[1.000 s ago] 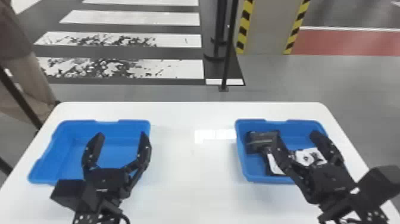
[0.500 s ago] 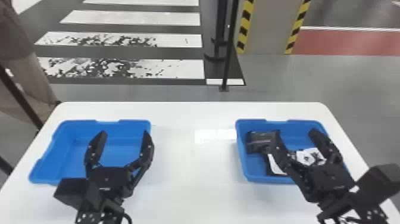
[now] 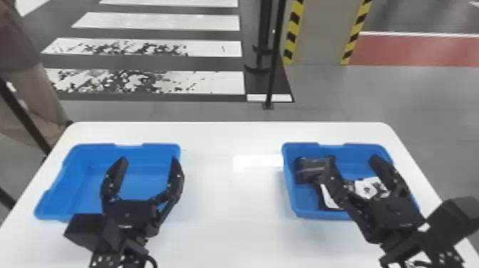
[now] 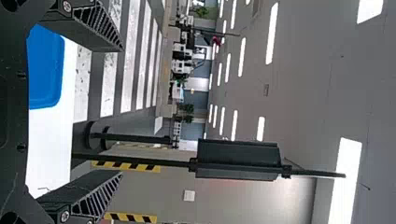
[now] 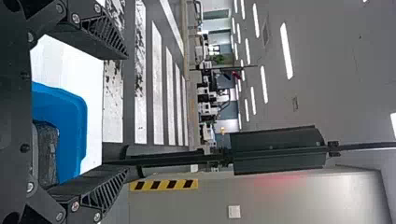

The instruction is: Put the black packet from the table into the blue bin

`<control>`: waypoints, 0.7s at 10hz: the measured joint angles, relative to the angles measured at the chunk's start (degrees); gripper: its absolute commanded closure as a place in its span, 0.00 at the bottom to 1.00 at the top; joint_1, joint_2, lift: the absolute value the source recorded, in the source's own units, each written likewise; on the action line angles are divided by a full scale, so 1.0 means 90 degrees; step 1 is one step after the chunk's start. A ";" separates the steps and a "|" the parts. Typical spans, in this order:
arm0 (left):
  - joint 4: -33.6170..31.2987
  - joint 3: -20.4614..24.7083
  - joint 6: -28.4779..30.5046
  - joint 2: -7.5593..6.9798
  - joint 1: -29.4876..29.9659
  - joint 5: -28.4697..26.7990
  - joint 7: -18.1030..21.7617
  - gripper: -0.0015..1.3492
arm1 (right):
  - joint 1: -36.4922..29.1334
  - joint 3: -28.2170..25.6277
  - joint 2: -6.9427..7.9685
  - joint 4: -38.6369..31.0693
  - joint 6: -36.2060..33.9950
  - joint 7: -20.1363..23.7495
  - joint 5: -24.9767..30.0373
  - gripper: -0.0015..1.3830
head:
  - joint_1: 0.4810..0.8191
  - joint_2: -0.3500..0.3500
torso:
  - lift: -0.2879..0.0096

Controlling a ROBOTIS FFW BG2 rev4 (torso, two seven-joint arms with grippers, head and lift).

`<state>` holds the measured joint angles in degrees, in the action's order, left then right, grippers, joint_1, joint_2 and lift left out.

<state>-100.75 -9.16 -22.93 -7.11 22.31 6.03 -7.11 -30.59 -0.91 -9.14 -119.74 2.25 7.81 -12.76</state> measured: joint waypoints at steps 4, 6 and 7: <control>0.0000 0.0049 -0.0033 0.0017 0.0024 -0.0037 0.0000 0.07 | -0.0033 0.0000 0.0000 -0.0016 0.0000 0.0001 -0.0036 0.14 | 0.63 0.46 | 0.60; 0.0000 0.0077 -0.0051 0.0024 0.0036 -0.0048 0.0000 0.07 | -0.0038 0.0000 0.0000 -0.0016 0.0000 0.0001 -0.0053 0.14 | 0.63 0.47 | 0.60; 0.0000 0.0095 -0.0068 0.0028 0.0043 -0.0048 0.0000 0.07 | -0.0038 0.0000 0.0000 -0.0016 0.0000 0.0001 -0.0054 0.14 | 0.63 0.47 | 0.60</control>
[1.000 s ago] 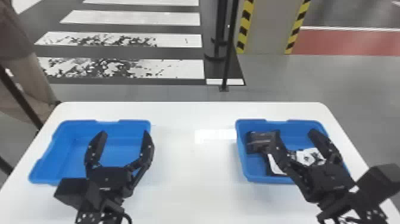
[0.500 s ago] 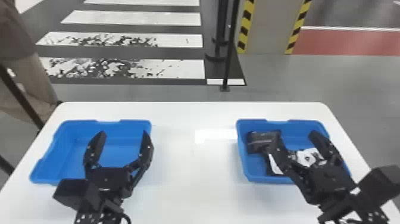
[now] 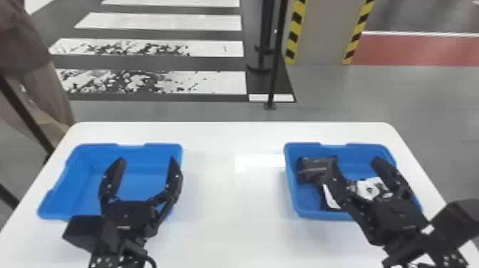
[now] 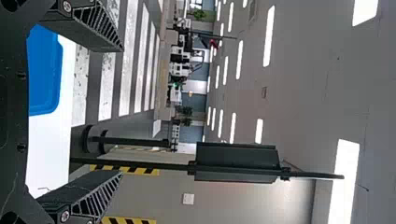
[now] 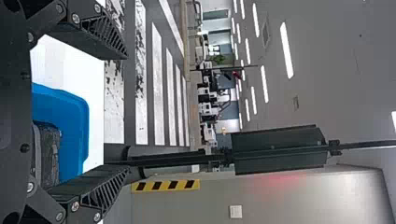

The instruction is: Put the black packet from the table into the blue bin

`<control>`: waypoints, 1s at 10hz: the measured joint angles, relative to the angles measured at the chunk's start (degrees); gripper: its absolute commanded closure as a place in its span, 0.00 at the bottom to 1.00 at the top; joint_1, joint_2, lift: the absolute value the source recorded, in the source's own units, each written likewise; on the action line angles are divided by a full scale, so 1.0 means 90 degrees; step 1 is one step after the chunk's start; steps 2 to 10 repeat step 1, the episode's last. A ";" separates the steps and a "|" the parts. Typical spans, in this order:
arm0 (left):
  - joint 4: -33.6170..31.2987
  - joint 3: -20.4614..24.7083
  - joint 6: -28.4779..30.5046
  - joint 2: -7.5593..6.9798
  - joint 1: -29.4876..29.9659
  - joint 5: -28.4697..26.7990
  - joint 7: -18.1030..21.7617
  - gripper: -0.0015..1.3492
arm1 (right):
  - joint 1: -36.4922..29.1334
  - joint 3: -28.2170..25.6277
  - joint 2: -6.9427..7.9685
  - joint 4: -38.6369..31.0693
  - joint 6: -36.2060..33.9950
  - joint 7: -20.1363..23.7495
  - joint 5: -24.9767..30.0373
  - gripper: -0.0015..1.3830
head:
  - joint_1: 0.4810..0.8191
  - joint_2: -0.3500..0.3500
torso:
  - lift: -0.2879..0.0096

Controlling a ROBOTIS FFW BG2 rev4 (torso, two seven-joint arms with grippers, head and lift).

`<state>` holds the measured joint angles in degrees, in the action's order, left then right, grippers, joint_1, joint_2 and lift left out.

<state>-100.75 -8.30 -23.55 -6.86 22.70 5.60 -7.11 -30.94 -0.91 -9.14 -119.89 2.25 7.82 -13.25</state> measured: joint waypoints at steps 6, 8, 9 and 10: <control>0.0000 0.0014 -0.0008 0.0001 0.0008 0.0000 0.0000 0.07 | 0.0000 0.0000 0.0000 0.0000 0.0000 0.0000 -0.0001 0.14 | 0.63 0.47 | 0.60; 0.0000 0.0014 -0.0008 0.0001 0.0008 0.0000 0.0000 0.07 | 0.0000 0.0000 0.0000 0.0000 0.0000 0.0000 -0.0001 0.14 | 0.63 0.47 | 0.60; 0.0000 0.0014 -0.0008 0.0001 0.0008 0.0000 0.0000 0.07 | 0.0000 0.0000 0.0000 0.0000 0.0000 0.0000 -0.0001 0.14 | 0.63 0.47 | 0.60; 0.0000 0.0014 -0.0008 0.0001 0.0008 0.0000 0.0000 0.07 | 0.0000 0.0000 0.0000 0.0000 0.0000 0.0000 -0.0001 0.14 | 0.63 0.47 | 0.60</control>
